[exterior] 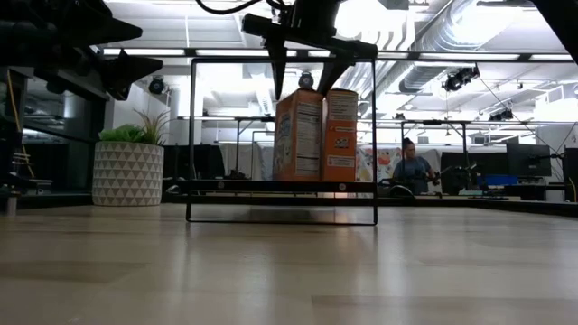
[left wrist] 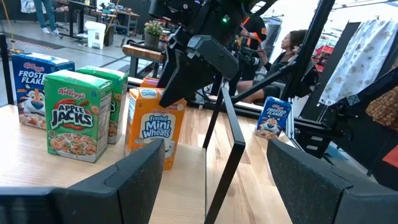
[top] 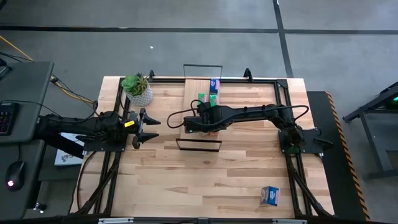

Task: Stack cereal on shelf
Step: Put the orange cereal box aligned with the other orange cereal box on the shelf

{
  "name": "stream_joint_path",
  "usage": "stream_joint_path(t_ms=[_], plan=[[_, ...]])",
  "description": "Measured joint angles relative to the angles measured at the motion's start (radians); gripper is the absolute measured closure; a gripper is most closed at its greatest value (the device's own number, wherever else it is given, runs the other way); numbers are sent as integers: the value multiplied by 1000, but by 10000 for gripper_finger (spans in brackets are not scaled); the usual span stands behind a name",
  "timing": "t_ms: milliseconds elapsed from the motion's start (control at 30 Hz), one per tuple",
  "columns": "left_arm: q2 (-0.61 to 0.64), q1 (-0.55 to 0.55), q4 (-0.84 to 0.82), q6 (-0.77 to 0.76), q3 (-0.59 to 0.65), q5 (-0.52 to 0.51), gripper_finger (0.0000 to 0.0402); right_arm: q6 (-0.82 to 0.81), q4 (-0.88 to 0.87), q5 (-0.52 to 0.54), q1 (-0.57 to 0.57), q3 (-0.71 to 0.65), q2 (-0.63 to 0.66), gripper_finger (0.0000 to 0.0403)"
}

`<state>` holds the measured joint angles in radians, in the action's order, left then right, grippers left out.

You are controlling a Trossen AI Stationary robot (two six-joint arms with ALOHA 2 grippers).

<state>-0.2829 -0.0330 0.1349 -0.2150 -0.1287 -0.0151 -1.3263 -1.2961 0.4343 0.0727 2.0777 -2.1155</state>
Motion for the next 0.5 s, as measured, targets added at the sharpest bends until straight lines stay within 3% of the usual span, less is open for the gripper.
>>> stream_joint_path(t_ms=[333,500], plan=[[0,0,-4,-1,0,0,126,74,-7,89,0,61,0,133],[0,0,-4,-1,0,0,126,175,-10,79,4,97,0,134]])
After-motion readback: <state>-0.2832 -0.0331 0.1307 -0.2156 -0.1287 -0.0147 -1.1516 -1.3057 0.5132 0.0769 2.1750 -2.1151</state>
